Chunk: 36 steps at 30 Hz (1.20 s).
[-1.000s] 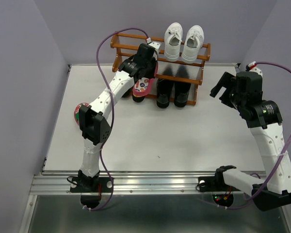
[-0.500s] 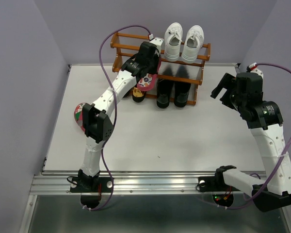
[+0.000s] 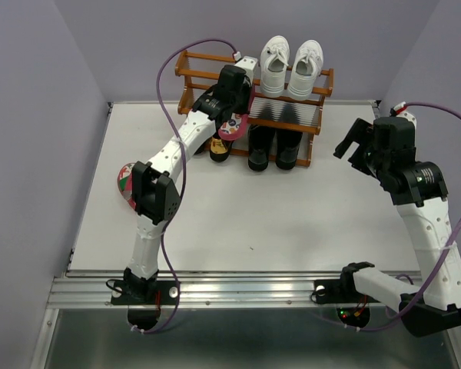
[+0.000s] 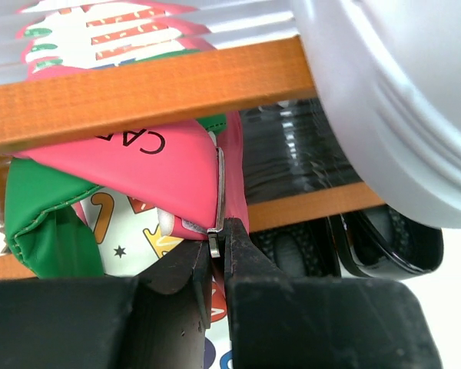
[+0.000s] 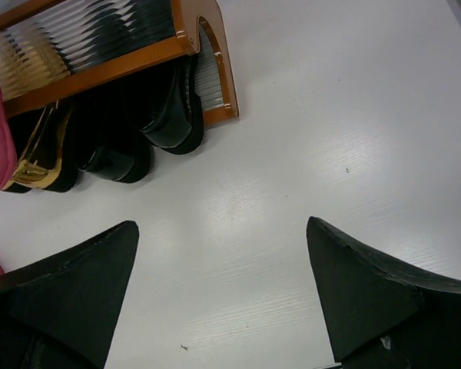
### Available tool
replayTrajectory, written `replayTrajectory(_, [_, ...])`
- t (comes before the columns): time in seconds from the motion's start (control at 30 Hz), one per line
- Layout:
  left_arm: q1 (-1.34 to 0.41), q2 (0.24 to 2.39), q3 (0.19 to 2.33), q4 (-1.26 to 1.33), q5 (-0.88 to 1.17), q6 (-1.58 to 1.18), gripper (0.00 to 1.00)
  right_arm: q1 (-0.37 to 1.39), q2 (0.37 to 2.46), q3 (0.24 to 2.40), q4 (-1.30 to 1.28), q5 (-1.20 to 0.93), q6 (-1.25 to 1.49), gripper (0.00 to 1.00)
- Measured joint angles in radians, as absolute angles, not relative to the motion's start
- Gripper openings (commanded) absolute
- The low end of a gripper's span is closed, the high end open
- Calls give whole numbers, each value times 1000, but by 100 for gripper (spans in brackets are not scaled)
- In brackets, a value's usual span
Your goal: Place and organize the shoes onto the shoe shelf
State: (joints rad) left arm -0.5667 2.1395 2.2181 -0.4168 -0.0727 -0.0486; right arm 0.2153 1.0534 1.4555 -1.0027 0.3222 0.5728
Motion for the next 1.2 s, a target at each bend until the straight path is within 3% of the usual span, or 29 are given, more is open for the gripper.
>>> replayTrajectory(1.2, [-541,2233,2239,-250,-6,1,0,215,1054,1456,-1003,322,580,95])
